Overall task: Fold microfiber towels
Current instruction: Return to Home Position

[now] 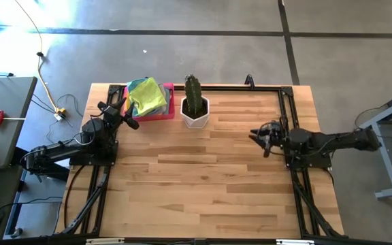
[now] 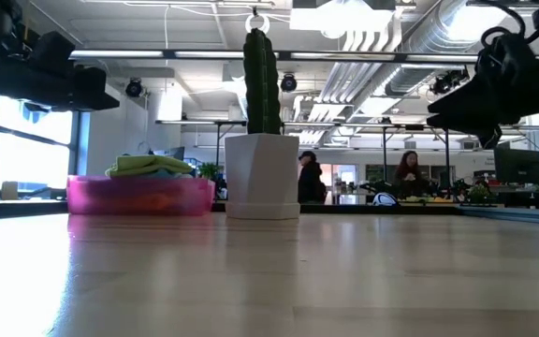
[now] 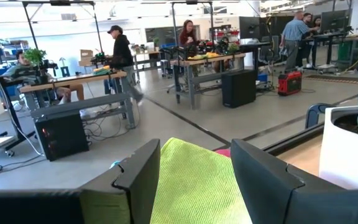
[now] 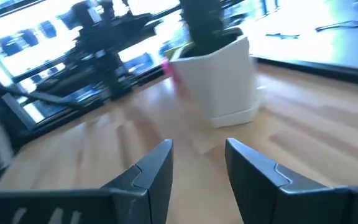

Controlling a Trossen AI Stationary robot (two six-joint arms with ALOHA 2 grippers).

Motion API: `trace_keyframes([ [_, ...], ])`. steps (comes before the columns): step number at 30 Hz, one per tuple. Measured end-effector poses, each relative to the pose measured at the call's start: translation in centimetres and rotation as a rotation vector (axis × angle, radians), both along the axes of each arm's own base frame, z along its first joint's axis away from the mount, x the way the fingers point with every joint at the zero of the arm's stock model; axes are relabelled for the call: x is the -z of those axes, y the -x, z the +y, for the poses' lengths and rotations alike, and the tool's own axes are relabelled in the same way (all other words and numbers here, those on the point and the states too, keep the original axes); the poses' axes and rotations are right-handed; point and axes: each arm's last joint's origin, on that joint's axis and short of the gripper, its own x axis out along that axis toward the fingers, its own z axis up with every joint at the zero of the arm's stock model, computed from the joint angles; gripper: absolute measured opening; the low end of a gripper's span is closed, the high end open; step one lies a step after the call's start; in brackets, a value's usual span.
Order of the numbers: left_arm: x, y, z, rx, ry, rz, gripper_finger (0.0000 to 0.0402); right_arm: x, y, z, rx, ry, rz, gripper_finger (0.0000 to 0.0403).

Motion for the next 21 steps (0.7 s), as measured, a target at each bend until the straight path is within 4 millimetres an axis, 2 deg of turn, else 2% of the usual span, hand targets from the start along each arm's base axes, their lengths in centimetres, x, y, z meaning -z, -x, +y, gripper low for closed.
trace_keyframes([
  [11, 0.0, 0.0, 0.0, 0.000, 0.000, 0.000, 0.0188, 0.0, 0.5, -2.8, 0.275, 0.000, 0.001, 0.0138],
  [21, 0.0, 0.0, 0.0, 0.000, 0.000, 0.000, 0.0188, 0.0, 0.6, -3.3, 0.319, 0.000, 0.001, 0.0138],
])
